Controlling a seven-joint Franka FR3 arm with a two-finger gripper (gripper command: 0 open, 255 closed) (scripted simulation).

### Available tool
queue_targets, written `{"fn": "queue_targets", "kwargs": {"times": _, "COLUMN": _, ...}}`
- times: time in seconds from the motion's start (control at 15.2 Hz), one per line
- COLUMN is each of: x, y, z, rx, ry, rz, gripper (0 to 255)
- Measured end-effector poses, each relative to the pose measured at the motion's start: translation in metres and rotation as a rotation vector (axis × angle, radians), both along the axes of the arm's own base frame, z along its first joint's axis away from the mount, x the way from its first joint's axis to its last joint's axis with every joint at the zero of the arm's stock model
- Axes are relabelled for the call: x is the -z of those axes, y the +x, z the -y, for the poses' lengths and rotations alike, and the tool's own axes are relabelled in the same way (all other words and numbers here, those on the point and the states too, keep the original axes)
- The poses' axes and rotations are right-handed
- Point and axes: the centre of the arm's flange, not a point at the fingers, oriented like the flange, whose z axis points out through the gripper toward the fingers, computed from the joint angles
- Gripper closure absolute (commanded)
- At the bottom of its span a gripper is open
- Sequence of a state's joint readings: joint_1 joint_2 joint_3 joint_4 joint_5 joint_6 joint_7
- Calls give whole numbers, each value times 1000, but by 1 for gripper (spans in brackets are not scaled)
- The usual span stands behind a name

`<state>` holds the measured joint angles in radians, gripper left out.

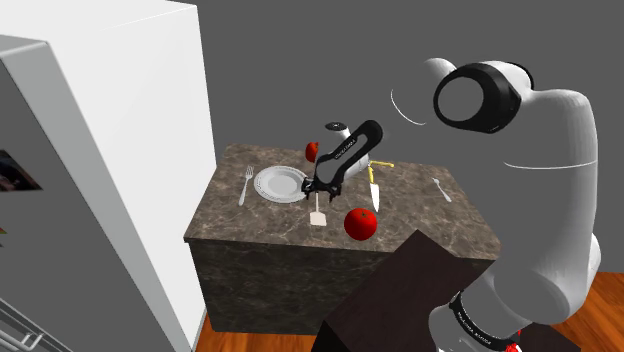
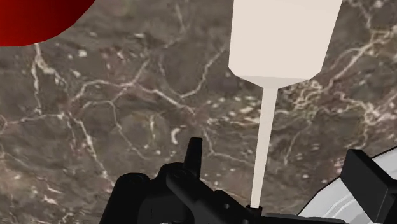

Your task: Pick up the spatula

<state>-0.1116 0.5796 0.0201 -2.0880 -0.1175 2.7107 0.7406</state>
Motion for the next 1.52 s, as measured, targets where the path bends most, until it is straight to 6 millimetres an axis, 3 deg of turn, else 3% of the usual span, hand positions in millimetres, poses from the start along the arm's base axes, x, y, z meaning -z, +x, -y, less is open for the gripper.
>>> {"fn": "queue_targets", "kwargs": {"times": 0.33, "x": 27, "y": 1, "z": 0, "rx": 2, "ry": 0, "rz": 1, "gripper": 0}}
{"fn": "queue_targets", "kwargs": {"times": 0.4, "x": 29, "y": 1, "z": 0, "rx": 2, "ry": 0, "rz": 1, "gripper": 255}}
{"fn": "queue_targets", "kwargs": {"times": 1.12, "x": 25, "y": 3, "z": 1, "rx": 5, "ry": -2, "rz": 6, "gripper": 255}}
{"fn": "queue_targets", "kwargs": {"times": 1.52, "x": -1, "y": 2, "z": 0, "rx": 2, "ry": 0, "rz": 1, "gripper": 255}}
